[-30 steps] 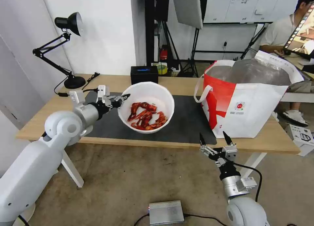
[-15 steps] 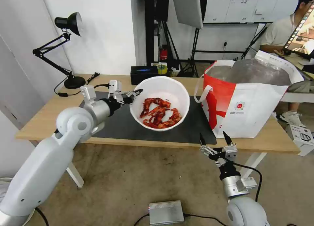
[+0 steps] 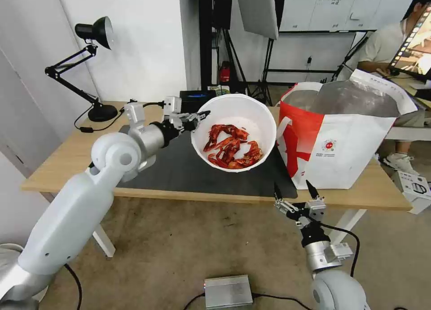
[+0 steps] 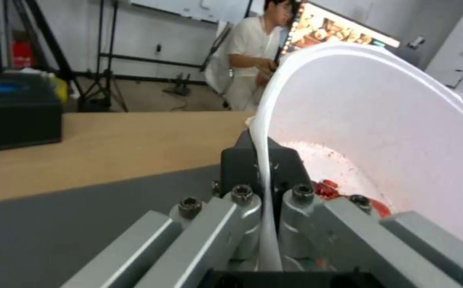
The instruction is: Pick up the trash from the table and place it into the takeout bag.
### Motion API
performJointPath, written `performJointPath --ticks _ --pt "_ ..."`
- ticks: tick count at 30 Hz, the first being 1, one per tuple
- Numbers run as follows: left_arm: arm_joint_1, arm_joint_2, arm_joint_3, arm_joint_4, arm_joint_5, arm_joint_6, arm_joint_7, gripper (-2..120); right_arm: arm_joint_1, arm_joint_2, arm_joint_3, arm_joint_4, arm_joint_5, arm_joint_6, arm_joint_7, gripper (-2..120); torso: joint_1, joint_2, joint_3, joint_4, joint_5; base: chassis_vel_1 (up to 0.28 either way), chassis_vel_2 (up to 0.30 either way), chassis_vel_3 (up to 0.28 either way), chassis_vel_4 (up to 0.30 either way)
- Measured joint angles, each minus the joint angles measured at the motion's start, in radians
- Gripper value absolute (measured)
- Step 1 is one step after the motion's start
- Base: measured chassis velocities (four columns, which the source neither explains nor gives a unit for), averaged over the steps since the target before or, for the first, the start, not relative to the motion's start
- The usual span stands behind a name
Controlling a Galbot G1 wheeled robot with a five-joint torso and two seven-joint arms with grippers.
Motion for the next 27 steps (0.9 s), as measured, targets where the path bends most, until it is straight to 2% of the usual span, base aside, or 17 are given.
performJointPath --ticks 13,27 --pt "-0.149 -0.095 0.103 0.069 -0.013 0.009 -0.024 0 0.0 0.0 0.0 0.0 0.0 0.0 0.0 100 0.0 0.0 0.0 -0.0001 0.0002 0.0 0.0 0.0 0.0" --pt "-0.248 -0.123 0.173 0.128 -0.041 0.014 -0.04 0 0.0 0.0 0.0 0.0 0.0 0.0 0.0 100 0.0 0.0 0.0 0.0 0.0 0.0 0.0 0.0 0.0"
